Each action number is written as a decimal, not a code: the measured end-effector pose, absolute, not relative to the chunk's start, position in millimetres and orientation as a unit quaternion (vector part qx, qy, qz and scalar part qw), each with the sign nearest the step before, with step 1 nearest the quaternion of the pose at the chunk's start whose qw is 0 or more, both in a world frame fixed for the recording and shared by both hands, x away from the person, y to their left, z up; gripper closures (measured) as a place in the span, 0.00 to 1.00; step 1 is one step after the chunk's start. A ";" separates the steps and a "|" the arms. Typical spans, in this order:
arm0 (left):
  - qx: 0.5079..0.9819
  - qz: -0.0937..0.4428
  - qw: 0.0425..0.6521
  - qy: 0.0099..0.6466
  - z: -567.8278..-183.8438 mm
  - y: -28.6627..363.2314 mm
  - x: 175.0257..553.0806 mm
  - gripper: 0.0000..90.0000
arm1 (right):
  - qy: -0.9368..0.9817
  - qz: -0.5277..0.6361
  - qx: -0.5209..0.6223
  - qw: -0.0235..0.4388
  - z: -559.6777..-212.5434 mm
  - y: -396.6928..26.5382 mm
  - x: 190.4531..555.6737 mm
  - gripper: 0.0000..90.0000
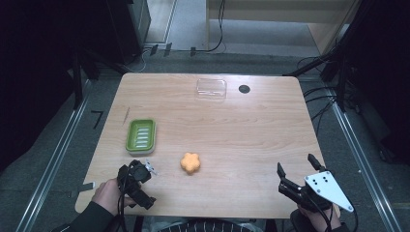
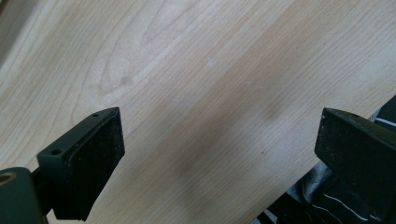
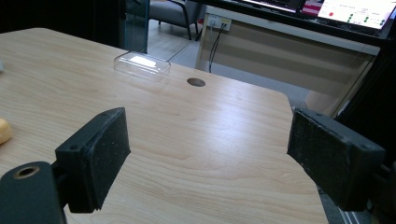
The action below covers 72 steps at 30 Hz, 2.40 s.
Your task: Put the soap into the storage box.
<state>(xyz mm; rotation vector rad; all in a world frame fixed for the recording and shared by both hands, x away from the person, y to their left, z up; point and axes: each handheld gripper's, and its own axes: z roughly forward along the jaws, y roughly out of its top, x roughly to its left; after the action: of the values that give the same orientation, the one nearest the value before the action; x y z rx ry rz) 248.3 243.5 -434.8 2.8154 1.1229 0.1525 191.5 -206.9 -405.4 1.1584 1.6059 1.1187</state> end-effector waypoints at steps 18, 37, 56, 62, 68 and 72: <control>0.932 0.058 0.064 0.352 -435.0 236.3 248.5 0.01 | 0.639 0.448 0.461 0.423 -405.0 -206.9 190.3 0.15; 0.934 0.078 0.087 0.337 -422.9 218.8 263.5 0.00 | 0.642 0.446 0.458 0.424 -405.2 -206.1 189.6 0.15; 0.937 0.072 0.104 0.327 -420.1 194.7 286.7 0.00 | 0.645 0.441 0.459 0.423 -405.5 -205.7 190.7 0.15; 0.936 0.069 0.104 0.329 -421.5 190.2 293.1 0.00 | 0.645 0.441 0.460 0.423 -405.6 -206.0 190.6 0.15; 0.937 0.067 0.104 0.326 -420.8 186.6 296.3 0.00 | 0.646 0.440 0.459 0.422 -405.6 -205.6 190.9 0.15; 0.939 0.068 0.103 0.321 -419.2 183.7 299.5 0.00 | 0.646 0.440 0.459 0.422 -405.6 -205.6 190.8 0.15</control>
<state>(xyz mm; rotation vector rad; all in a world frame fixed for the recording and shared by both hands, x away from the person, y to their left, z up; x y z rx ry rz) 299.5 183.7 -419.2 2.7702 0.9478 0.1993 190.8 -205.6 -405.6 1.1490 1.6182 1.1010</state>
